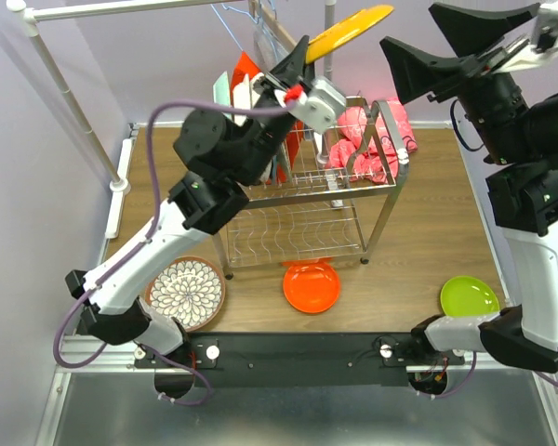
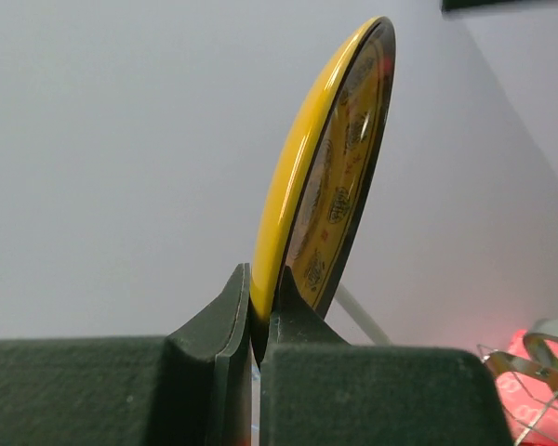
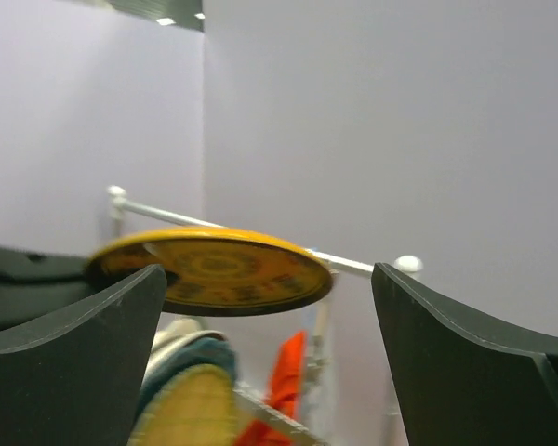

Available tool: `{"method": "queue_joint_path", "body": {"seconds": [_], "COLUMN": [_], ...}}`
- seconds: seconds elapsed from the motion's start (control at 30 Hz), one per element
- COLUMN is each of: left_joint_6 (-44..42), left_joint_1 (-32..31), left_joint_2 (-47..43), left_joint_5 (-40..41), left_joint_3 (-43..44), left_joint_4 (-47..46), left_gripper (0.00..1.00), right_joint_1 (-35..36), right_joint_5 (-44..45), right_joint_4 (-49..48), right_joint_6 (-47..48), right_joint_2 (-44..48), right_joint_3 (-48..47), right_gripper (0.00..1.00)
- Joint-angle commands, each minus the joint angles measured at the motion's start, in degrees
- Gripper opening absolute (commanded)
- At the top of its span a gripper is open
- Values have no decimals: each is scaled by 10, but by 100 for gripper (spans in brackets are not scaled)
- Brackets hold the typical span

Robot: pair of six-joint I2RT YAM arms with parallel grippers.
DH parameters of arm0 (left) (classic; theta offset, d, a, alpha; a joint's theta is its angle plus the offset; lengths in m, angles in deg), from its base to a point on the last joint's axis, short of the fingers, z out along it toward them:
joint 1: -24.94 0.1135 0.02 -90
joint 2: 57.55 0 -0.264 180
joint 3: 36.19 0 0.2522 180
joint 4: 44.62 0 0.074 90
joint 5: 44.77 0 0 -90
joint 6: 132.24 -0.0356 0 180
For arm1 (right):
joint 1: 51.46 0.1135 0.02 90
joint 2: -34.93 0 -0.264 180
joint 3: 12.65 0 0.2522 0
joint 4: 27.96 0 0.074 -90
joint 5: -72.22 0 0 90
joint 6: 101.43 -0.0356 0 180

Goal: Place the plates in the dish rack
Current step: Pass the plate from the left arm to the right

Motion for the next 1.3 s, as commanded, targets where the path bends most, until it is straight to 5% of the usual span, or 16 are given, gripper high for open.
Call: {"method": "queue_joint_path", "body": {"seconds": [0.0, 0.3, 0.87, 1.1, 1.17, 1.27], "left_joint_6": [-177, -330, -516, -522, -520, -511], "left_joint_1": [-46, -83, -121, -128, -128, -129], "left_joint_2": [-2, 16, 58, 69, 69, 66], "left_joint_5": [136, 184, 214, 206, 205, 207], "left_joint_3": [-51, -87, -122, -118, -124, -137], "left_joint_4": [-190, -291, -362, -358, -358, -358], "left_gripper": [0, 0, 0, 0, 0, 0], "right_joint_1": [3, 3, 3, 1, -2, -15], "right_joint_5": [31, -10, -39, -37, -31, -25], "right_joint_4": [-12, -10, -3, -4, -5, -6], "right_joint_6": [-309, -526, -628, -645, -639, -631], "right_joint_2": [13, -35, -73, -71, -71, -71], "right_joint_3": [5, -26, -25, -13, -15, -15], "right_gripper": [100, 94, 77, 39, 6, 1]}}
